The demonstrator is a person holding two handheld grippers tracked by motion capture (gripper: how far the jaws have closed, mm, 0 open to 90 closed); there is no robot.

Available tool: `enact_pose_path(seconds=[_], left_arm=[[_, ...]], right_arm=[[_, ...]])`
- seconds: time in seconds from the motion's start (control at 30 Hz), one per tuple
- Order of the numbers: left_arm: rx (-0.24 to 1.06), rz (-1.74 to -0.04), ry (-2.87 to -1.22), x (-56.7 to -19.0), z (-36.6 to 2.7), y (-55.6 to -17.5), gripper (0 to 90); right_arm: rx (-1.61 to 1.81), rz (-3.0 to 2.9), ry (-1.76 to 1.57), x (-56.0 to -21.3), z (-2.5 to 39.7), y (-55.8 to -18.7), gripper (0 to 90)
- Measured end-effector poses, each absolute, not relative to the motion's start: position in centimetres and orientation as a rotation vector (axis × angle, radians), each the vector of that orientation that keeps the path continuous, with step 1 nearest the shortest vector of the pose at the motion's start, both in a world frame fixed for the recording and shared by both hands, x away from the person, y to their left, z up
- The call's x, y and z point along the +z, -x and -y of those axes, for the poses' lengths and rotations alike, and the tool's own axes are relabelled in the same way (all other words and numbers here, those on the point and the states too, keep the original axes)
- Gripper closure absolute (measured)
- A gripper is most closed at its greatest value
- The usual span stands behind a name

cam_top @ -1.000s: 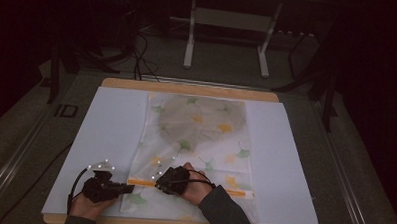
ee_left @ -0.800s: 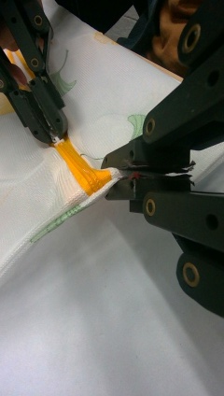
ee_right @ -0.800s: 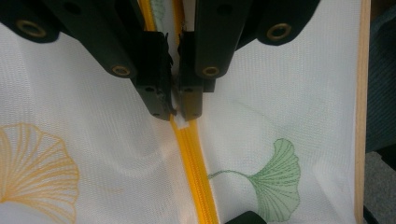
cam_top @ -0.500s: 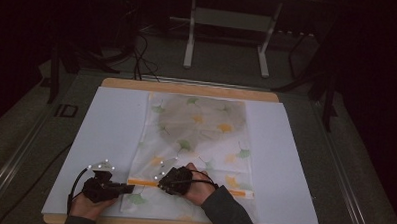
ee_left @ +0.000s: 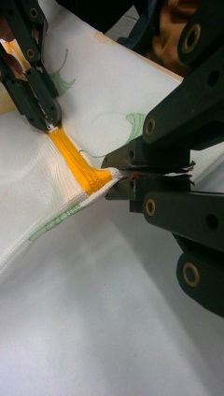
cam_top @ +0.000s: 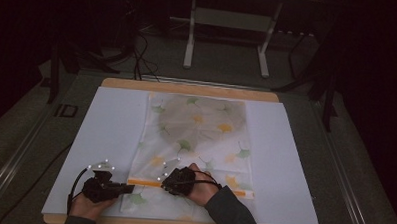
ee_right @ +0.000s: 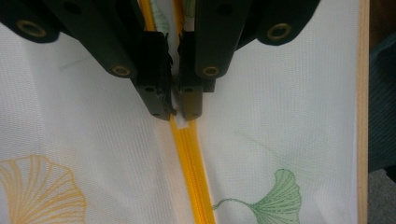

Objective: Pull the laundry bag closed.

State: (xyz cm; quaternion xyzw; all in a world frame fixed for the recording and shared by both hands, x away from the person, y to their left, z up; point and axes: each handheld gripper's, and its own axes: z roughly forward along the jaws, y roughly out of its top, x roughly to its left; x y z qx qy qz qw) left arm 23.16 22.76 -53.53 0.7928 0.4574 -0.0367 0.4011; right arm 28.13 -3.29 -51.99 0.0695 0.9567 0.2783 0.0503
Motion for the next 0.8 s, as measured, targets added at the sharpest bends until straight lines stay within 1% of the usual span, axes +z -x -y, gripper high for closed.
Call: enact_pose_path(seconds=[0.8], left_arm=[[-0.085, -1.157, -2.008, -53.5, -22.8, -23.2, 87.1]], right_arm=[[0.796, -2.909, -0.219, -51.7, 4.8, -28.2, 84.5]])
